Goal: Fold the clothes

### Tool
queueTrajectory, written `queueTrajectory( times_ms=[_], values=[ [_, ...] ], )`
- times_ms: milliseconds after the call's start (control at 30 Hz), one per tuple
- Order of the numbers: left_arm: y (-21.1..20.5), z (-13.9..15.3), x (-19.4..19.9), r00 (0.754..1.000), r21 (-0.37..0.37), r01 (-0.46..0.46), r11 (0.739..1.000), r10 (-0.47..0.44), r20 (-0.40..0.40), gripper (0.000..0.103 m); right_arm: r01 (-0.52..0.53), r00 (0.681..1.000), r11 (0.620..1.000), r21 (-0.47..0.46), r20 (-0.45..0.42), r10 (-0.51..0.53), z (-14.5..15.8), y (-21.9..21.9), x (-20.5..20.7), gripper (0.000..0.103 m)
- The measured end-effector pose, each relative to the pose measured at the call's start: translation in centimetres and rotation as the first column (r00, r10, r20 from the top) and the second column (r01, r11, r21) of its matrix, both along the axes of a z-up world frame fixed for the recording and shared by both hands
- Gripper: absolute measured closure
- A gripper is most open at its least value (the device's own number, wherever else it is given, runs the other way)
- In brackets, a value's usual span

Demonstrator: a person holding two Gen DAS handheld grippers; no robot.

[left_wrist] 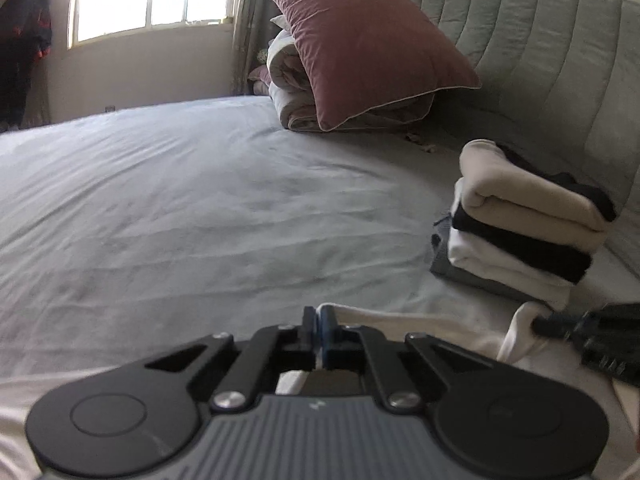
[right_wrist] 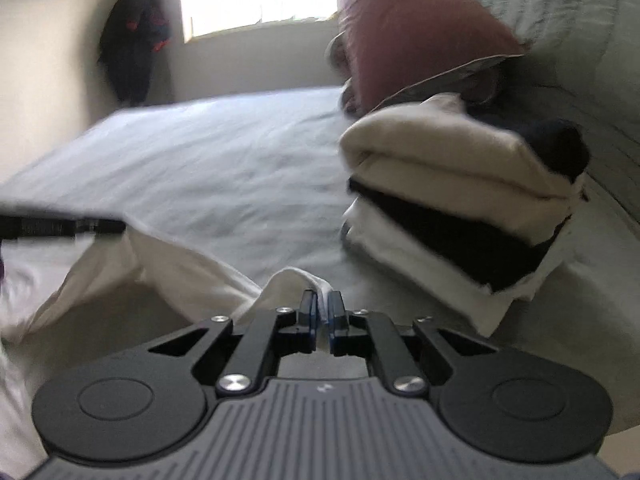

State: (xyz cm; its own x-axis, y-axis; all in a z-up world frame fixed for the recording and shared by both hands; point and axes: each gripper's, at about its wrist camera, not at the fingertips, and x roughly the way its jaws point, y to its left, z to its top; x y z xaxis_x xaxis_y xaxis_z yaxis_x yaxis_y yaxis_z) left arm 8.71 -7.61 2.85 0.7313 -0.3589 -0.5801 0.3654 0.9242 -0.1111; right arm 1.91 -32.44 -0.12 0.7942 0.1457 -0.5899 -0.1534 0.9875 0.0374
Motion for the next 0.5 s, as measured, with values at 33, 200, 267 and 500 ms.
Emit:
queueTrajectory(
  times_ms=[33, 200, 267, 500],
  values=[
    [0.3, -0.1, -0.5, 1.0, -0.006, 0.009, 1.0, -0.009, -0.012, 0.101, -0.025, 0.999, 0.999, -0.023, -0.033, 0.025, -0.5, 0.3, 0.0, 0.096],
    [1.0, -1.1, -3.2, 0.998, 0.009, 0.045, 0.999, -0.045, -0.041, 0.101, -0.095, 0.983, 0.99, -0.102, -0.164, 0.077, -2.7, 0.3, -0.7, 0.07],
    [1.3, -1.5, -4.1, 0.997, 0.023, 0.056, 0.998, -0.054, -0.052, 0.101, -0.073, 0.985, 0.995, -0.07, -0.16, 0.061, -2.3, -0.7, -1.0, 0.051],
    [2.6, -2.5, -6.4, 0.993, 0.052, 0.083, 0.995, -0.079, -0.084, 0.101, 0.016, 0.991, 0.998, 0.064, -0.134, -0.008, -1.0, -3.0, -1.6, 0.051]
  ],
)
